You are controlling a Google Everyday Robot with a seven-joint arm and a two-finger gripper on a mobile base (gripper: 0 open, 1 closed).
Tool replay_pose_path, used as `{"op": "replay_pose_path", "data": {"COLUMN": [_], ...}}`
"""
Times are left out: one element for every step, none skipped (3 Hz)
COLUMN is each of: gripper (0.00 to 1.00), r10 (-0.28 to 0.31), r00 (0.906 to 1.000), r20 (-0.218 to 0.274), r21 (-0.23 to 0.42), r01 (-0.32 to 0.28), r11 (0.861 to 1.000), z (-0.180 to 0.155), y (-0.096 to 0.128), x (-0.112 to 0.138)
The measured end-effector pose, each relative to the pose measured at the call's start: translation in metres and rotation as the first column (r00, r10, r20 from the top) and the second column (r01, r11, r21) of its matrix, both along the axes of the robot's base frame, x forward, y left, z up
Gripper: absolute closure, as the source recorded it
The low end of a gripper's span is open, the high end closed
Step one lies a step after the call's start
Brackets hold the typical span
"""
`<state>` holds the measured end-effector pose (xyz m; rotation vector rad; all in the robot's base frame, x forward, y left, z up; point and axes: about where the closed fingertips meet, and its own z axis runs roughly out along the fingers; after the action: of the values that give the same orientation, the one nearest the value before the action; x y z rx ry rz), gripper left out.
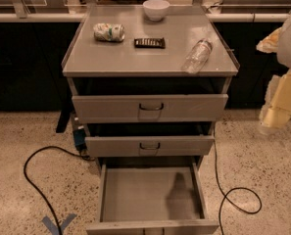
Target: Place water bottle into bottom drawer
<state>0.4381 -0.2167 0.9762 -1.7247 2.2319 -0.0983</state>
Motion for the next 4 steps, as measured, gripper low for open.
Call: {"op": "replay_pose_path", "data": {"gripper": [0.0,0.0,0.0,0.0], "r10": [0.0,0.011,0.048,0.094], "r00": [1.0,0.9998,0.9968,0.9902], "r20": [0.0,0.015,0.064,0.103], "r21": [0.0,0.002,-0.012,-0.025], "r01": [0.0,-0.011,-0.048,-0.092], "r11": [1.0,1.0,0.999,0.995], "z": [0.0,0.0,0.004,0.014], "y": [0.0,0.001,0.008,0.015], "x": [0.0,0.015,0.057,0.102]}}
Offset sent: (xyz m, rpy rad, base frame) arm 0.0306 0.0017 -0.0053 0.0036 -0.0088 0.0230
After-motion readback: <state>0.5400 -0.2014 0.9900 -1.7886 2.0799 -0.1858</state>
